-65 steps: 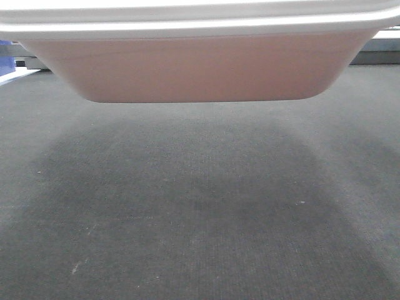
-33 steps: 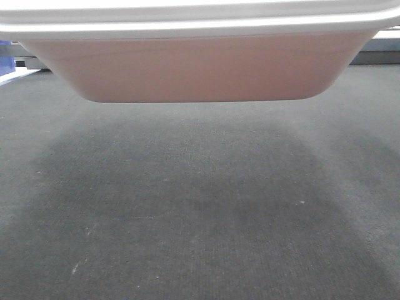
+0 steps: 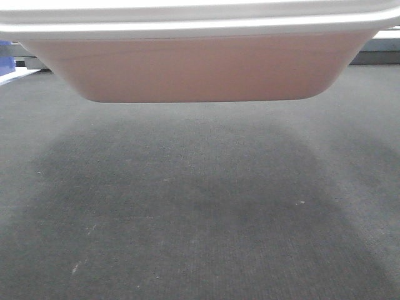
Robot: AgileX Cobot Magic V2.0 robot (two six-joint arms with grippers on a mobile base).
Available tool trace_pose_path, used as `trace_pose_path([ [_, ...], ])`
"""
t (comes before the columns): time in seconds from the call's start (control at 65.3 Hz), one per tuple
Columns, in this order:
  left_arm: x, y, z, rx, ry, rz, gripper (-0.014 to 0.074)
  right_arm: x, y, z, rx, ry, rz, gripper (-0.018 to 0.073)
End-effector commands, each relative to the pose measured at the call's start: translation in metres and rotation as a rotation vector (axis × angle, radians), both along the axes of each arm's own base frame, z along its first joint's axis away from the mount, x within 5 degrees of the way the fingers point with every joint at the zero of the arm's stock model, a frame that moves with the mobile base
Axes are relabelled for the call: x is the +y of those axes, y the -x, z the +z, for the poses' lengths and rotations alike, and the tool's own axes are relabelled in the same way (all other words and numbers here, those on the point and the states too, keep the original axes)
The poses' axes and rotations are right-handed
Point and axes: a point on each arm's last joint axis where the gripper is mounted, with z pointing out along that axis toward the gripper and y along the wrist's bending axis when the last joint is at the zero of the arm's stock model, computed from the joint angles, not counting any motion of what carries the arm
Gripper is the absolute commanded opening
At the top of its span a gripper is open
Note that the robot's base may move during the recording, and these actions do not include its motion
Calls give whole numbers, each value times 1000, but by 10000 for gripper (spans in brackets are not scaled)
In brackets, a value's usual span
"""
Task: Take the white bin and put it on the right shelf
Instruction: 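Hold the lifted bin steady with both grippers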
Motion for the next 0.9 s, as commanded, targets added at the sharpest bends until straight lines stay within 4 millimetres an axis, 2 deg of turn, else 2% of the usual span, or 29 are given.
trace_pose_path([
  [0.0,-14,16,26,-27,187,-122,133,15,21,28,-44,-152,155,361],
  [0.888,-14,16,26,-27,187,-122,133,15,21,28,-44,-152,154,361],
])
